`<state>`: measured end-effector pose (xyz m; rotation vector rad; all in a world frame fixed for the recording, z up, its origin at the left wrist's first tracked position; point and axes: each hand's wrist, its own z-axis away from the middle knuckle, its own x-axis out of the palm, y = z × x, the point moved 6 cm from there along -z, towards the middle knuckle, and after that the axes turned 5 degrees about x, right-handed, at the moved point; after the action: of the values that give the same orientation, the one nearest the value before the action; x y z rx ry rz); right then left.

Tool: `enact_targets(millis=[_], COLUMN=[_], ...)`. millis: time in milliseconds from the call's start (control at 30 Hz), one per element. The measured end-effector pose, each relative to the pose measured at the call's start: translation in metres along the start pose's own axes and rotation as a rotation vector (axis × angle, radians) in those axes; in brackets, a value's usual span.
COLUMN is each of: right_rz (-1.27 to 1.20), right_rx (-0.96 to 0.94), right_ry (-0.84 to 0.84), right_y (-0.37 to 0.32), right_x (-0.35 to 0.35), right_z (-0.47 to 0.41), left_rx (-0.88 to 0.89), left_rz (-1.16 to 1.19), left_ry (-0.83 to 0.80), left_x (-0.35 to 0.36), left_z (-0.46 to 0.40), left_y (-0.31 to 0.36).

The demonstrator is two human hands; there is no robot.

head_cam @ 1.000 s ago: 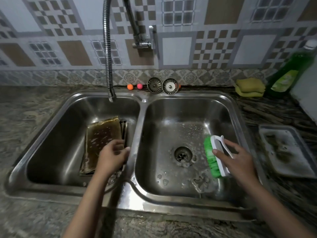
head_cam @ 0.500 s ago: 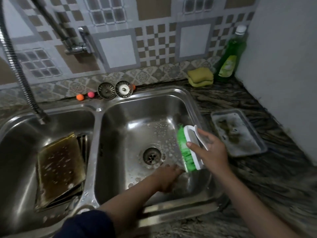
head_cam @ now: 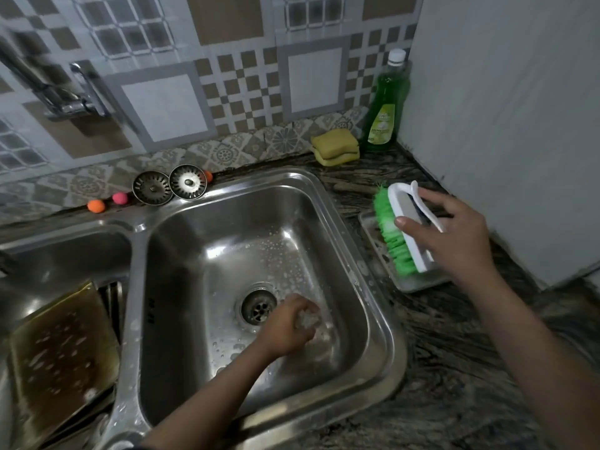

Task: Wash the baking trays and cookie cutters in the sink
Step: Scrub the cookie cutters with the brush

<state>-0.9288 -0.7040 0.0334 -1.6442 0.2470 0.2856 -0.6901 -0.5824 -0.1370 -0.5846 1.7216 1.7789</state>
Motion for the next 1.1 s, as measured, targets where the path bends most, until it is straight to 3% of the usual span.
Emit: enact_targets(millis=[100,233,533,767,867,967,1100], right_rz=[0.205,0.361,0.463,0.162,-0.093,-0.192,-0.248], right_rx=[0.015,0.025,0.027,0.000,0.098,0.102,0.144], right_ry=[-0.025,-0.094,-0.124,-0.078,-0.276,-0.469,-0.447], right_y=[0.012,0.033,0.041,-0.019,-0.030,-0.026,0.001], right_x=[-0.003,0.012,0.021,0.019,0.062,0.117,0.155], right_z=[-0.018,-0.030,-0.032,-0.002,0.039,0.081,0.097], left_rx=[-0.085,-0.144,-0.241,-0.278,-0.290,-0.309,-0.311], left_rz=[0.353,0.713,0.971,1.177,1.245,1.329,1.340], left_ry=[0.186,0.319,0.379,0.364,0.373,0.426,0.470], left_x=[-0.024,-0.042,-0.048,-0.049,-0.045,-0.042,-0.047], left_z=[0.005,0.013,0.034,0.040,0.038,0.041,0.058], left_y=[0.011,0.022,0.026,0.035,0.043,0.046,0.037])
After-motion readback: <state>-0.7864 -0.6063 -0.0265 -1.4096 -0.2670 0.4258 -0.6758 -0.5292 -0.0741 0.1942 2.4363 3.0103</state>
